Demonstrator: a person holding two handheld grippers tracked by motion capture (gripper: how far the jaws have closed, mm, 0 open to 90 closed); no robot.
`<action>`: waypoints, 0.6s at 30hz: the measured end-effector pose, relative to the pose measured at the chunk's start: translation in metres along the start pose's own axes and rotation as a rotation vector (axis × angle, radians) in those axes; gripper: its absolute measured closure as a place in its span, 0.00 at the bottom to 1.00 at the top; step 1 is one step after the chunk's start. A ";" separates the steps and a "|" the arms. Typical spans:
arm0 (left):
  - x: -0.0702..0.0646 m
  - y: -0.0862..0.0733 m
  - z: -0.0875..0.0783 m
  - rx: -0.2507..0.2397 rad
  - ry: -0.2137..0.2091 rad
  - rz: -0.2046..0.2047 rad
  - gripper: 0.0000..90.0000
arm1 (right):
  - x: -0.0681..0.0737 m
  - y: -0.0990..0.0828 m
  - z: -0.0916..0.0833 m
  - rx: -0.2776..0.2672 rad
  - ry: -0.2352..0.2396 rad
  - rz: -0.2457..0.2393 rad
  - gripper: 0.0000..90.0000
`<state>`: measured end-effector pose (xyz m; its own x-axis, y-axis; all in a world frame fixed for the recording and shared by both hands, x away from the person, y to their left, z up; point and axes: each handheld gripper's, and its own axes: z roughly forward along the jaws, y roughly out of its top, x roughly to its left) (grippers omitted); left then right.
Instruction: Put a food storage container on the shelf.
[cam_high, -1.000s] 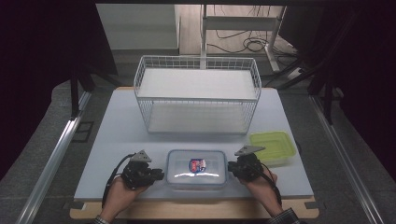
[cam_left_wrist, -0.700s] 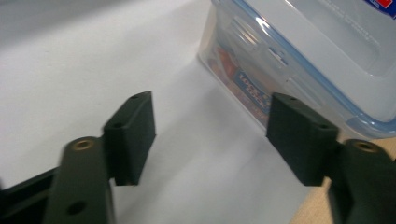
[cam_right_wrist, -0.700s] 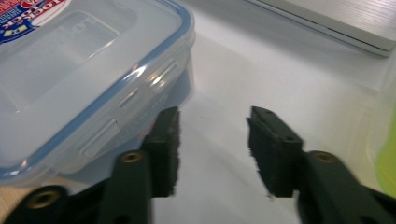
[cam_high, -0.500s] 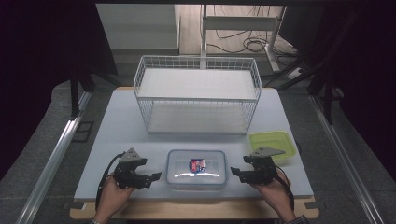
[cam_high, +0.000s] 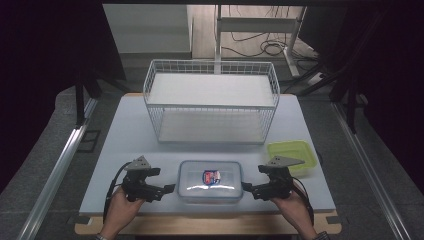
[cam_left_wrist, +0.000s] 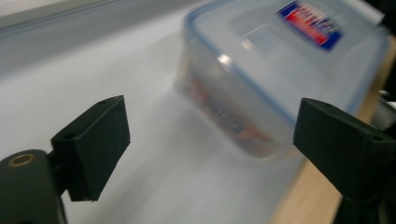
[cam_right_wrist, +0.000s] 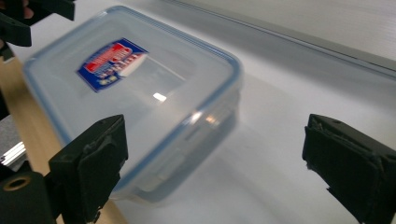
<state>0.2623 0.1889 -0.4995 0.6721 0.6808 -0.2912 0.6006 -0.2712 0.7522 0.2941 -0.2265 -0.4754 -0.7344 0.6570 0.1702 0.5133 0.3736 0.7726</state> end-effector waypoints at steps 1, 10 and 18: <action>-0.004 0.004 0.002 0.006 -0.011 0.006 0.08 | 0.004 0.002 0.000 0.005 0.004 -0.007 0.06; -0.006 0.015 0.020 0.055 -0.097 -0.022 0.05 | 0.010 0.005 0.015 0.061 0.089 0.040 0.02; 0.001 0.018 0.046 0.112 -0.181 -0.062 0.03 | 0.003 0.004 0.036 0.126 0.154 0.095 0.03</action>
<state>0.2937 0.1527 -0.5132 0.6930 0.5682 -0.4438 0.6809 -0.3134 0.6620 0.3102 -0.1997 -0.4936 -0.7345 0.5889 0.3373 0.6275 0.4000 0.6680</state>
